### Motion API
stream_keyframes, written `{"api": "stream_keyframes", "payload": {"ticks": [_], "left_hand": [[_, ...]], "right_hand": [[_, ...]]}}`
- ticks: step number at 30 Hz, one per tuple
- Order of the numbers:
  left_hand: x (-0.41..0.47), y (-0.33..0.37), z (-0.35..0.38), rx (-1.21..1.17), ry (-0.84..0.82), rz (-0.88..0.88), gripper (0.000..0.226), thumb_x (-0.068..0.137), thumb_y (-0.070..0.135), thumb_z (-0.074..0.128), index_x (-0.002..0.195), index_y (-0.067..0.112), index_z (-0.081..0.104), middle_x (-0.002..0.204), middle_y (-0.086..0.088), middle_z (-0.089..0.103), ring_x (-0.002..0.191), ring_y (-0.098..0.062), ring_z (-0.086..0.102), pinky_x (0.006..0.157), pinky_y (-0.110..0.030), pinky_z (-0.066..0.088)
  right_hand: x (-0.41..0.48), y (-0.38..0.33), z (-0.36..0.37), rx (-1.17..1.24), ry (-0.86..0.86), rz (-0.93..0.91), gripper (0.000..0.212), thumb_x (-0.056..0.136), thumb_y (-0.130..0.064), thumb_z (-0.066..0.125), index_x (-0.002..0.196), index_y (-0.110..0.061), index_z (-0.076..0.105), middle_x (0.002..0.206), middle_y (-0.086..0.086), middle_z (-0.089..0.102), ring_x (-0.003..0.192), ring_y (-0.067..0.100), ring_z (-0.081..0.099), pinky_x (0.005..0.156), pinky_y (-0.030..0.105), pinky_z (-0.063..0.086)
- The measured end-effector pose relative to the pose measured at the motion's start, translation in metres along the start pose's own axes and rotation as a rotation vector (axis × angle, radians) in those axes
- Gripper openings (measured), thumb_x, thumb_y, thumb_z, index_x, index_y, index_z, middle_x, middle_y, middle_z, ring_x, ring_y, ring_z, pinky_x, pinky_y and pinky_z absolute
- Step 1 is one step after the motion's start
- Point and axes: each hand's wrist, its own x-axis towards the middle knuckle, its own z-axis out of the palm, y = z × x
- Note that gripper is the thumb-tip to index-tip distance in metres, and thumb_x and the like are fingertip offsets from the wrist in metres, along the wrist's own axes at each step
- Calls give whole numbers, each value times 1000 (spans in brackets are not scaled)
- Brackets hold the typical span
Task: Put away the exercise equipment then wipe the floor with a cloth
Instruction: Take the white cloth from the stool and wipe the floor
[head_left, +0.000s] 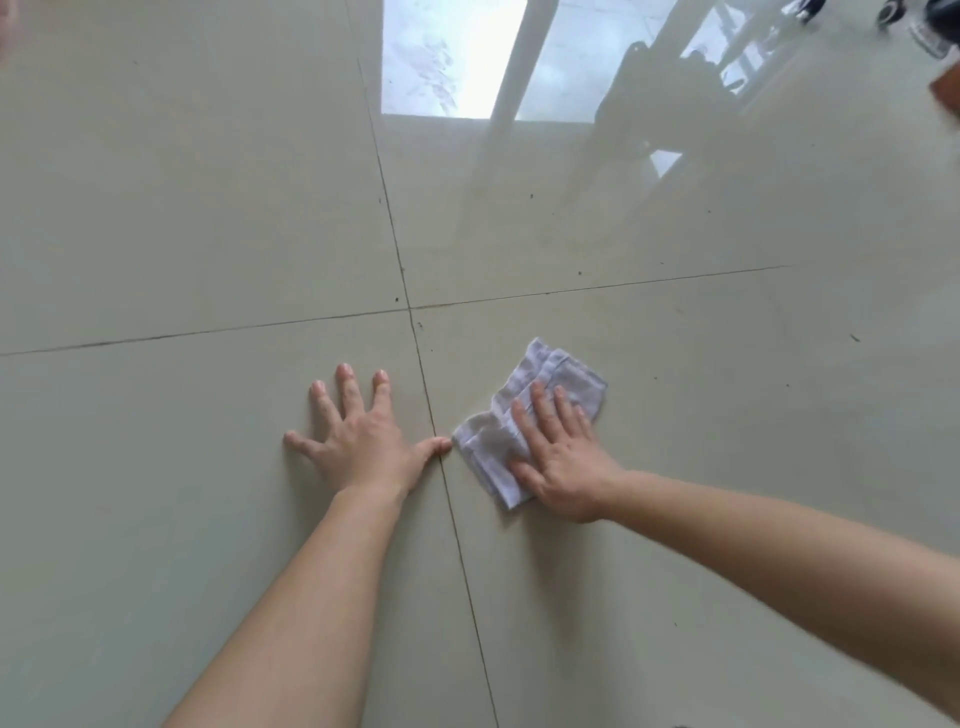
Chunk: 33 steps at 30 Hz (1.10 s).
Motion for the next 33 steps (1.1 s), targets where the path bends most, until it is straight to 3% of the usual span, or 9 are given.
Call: {"api": "stream_keyframes", "payload": {"ticks": [4, 11, 16, 21, 26, 30, 33], "left_hand": [[2, -2, -6, 0, 4, 9, 120, 57, 95, 47, 155, 37, 7, 165, 2, -10, 151, -31, -10, 108, -74, 17], [0, 0, -10, -5, -15, -8, 121, 55, 94, 52, 155, 38, 11, 165, 4, -7, 151, -30, -8, 108, -74, 16], [2, 5, -13, 25, -27, -19, 123, 51, 94, 54, 154, 41, 11, 164, 8, -8, 151, -27, -7, 107, -74, 19], [3, 4, -15, 41, 10, -68, 125, 46, 93, 59, 153, 45, 14, 164, 11, -7, 152, -21, -5, 109, -72, 14], [7, 9, -8, 11, 59, -92, 115, 57, 83, 63, 154, 35, 22, 165, -5, 6, 151, -33, 8, 117, -59, 16], [-53, 65, 46, -61, 236, -31, 65, 92, 39, 63, 148, 18, 41, 157, -21, 28, 145, -39, 26, 118, -49, 22], [-126, 131, 91, -101, 207, 42, 69, 91, 48, 60, 151, 24, 37, 160, -19, 21, 147, -37, 21, 119, -44, 19]], "right_hand": [[-9, -31, 12, 35, 66, 17, 68, 105, -53, 19, 156, -30, -19, 158, 4, -39, 145, 28, -38, 122, 46, -17], [-9, -30, 7, -4, 30, 28, 67, 104, -55, 18, 157, -32, -16, 161, 4, -33, 148, 30, -31, 122, 46, -14], [12, -1, -7, -75, 79, -104, 67, 104, -58, 18, 157, -34, -15, 162, 1, -31, 148, 31, -31, 121, 50, -17], [46, 47, -35, -86, 174, -196, 66, 103, -58, 23, 159, -36, -4, 167, 2, -19, 152, 33, -20, 120, 49, -13], [43, 212, -38, 60, 277, 107, 67, 103, -59, 19, 158, -33, -9, 166, 3, -21, 152, 34, -18, 120, 53, -12], [3, 352, -16, 180, 242, 437, 72, 101, -65, 15, 159, -31, -11, 166, 3, -20, 152, 35, -17, 122, 57, -6], [-14, 389, -10, 294, 286, 548, 72, 100, -66, 16, 159, -33, -7, 167, 4, -17, 152, 37, -14, 121, 58, -6]]}}
